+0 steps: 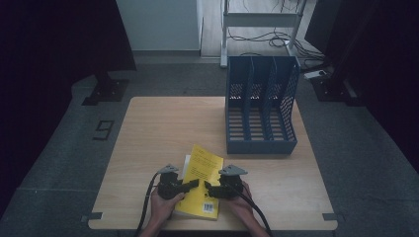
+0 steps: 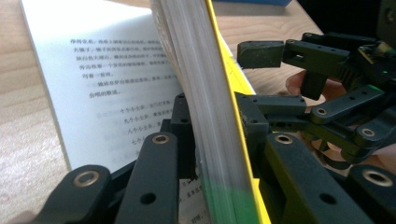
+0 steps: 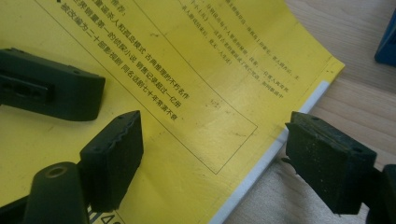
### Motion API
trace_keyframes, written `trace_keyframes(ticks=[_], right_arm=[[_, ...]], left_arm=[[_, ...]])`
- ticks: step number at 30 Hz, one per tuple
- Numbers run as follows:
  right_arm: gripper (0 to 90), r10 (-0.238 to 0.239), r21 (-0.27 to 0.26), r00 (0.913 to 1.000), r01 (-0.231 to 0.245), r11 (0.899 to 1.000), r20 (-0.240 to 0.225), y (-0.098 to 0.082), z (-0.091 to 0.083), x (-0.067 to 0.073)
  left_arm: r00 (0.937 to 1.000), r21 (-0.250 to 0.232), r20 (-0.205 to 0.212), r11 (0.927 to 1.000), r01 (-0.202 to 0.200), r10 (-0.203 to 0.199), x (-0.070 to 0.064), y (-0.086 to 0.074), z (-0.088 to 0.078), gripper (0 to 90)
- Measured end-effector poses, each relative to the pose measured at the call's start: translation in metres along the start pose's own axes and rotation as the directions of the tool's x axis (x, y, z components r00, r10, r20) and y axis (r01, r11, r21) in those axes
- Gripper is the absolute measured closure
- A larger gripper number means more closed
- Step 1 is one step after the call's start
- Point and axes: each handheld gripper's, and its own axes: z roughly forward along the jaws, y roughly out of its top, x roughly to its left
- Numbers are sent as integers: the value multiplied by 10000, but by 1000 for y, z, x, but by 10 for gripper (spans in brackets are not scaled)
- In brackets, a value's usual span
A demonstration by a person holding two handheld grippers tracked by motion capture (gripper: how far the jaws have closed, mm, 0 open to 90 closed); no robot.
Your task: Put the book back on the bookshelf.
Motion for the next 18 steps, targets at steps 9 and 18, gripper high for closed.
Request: trace_keyframes(ticks=[9, 18], right_arm=[[141, 265, -243, 9991, -273, 9993, -332, 5, -9, -8], [141, 416, -404, 9982, -433, 9982, -424, 8, -16, -16]], left_arm=[[9984, -576, 394, 9976, -373, 396, -7, 1, -6, 750], [9966, -902, 525, 9942, -583, 632, -10, 1, -11, 754]])
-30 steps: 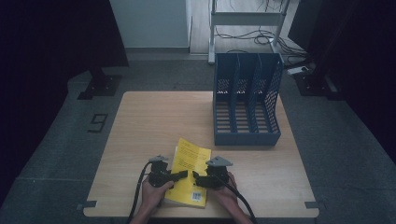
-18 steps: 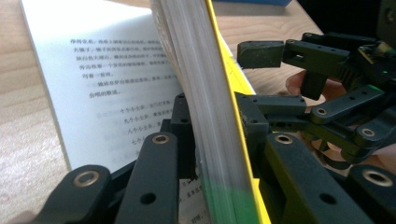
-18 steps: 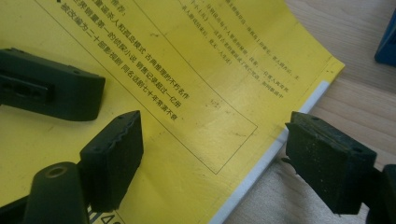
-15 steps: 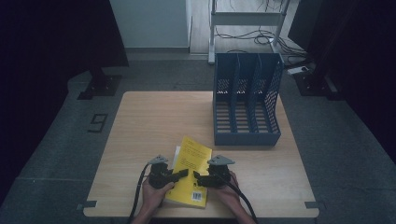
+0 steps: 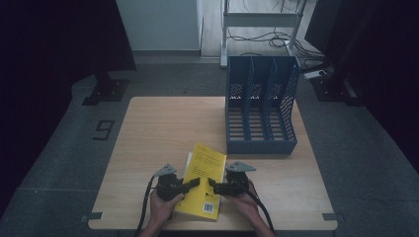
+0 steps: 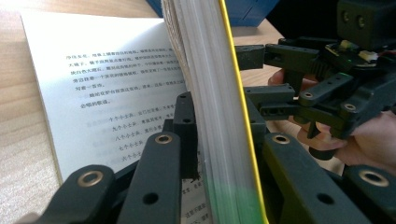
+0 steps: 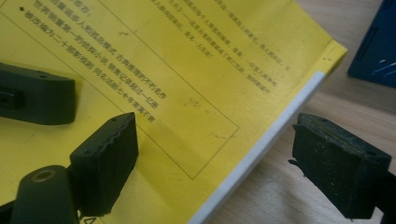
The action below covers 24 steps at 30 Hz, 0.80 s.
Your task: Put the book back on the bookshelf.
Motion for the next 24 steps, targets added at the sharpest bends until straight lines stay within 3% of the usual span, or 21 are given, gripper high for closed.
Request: trace_keyframes(ticks=[14, 19, 24], right_arm=[[141, 437, -583, 9983, -459, 9972, -395, 5, -12, -13], [131, 259, -860, 9958, -335, 9957, -877, 7, -14, -13], [127, 292, -1037, 9896, -441, 9936, -1406, 7, -16, -13]], left_arm=[[9977, -621, 137, 9959, -662, 671, -9, 4, -12, 766], [9937, -787, 230, 9910, -1080, 1101, -15, 5, -15, 770], [9910, -856, 409, 9886, -1238, 1276, -18, 5, -16, 775]])
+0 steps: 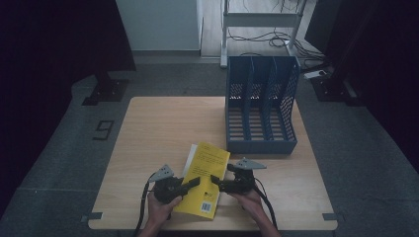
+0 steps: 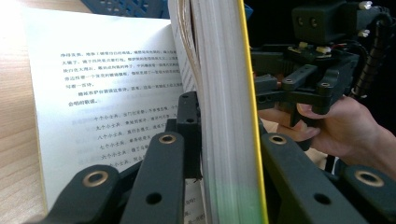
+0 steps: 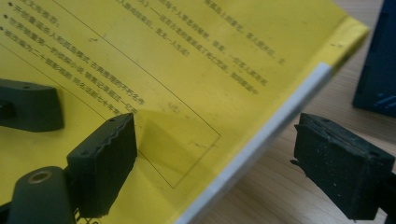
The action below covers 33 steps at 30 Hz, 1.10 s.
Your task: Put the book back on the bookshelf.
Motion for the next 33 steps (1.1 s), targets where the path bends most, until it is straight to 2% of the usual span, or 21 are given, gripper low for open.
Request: trace_keyframes(ticks=[11, 15, 25, 33], right_arm=[[144, 82, -127, 9990, -88, 9999, -431, 0, -2, 0], [178, 57, -352, 9993, -70, 9994, -362, 1, -5, 2], [235, -394, -1136, 9984, 347, 9929, -394, 9, -19, 9], [307, -747, -1468, 9972, 734, 9864, -35, 10, -24, 13]], left_arm=[[9995, -81, 308, 9999, -111, 113, 2, 0, -3, 775], [9992, 24, 288, 9996, -271, 270, 4, 0, -5, 775], [9985, 57, 539, 9999, -98, 95, 8, 1, -8, 780], [9979, 27, 636, 9999, -144, 142, 8, 0, -9, 781]])
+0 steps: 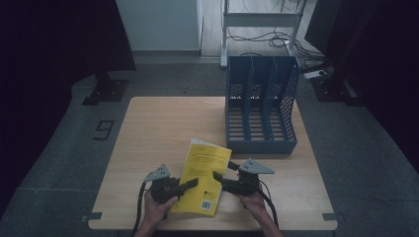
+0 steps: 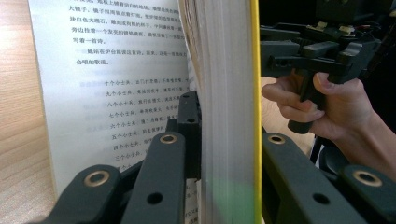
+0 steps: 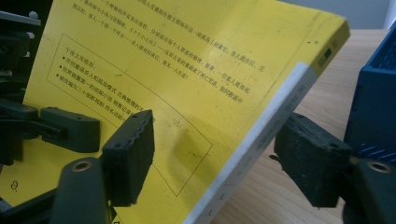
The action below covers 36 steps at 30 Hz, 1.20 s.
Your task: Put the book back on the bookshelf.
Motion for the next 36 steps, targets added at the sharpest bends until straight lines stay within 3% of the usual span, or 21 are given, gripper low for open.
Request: trace_keyframes(ticks=[13, 19, 25, 30, 36], right_arm=[[484, -65, -750, 9990, 32, 9972, -435, 6, -12, -1], [540, -177, -626, 9947, 114, 9980, -1010, 5, -10, 1], [594, -289, -722, 9938, 213, 9972, -1070, 5, -11, 2], [678, -159, -905, 9888, 24, 9959, -1481, 6, -13, 0], [703, -958, -972, 9829, 812, 9919, -1572, 14, -18, 7]], left_arm=[[9999, 23, 158, 10000, -10, 10, 1, 0, -1, 778], [9994, 33, 342, 10000, -17, 16, 1, 0, -1, 775], [9995, 55, 296, 10000, 59, -60, 3, 0, 0, 767], [9999, 110, 133, 9999, 100, -101, 8, -2, 1, 689], [9999, 147, -153, 9999, 8, -5, 11, -3, 5, 541]])
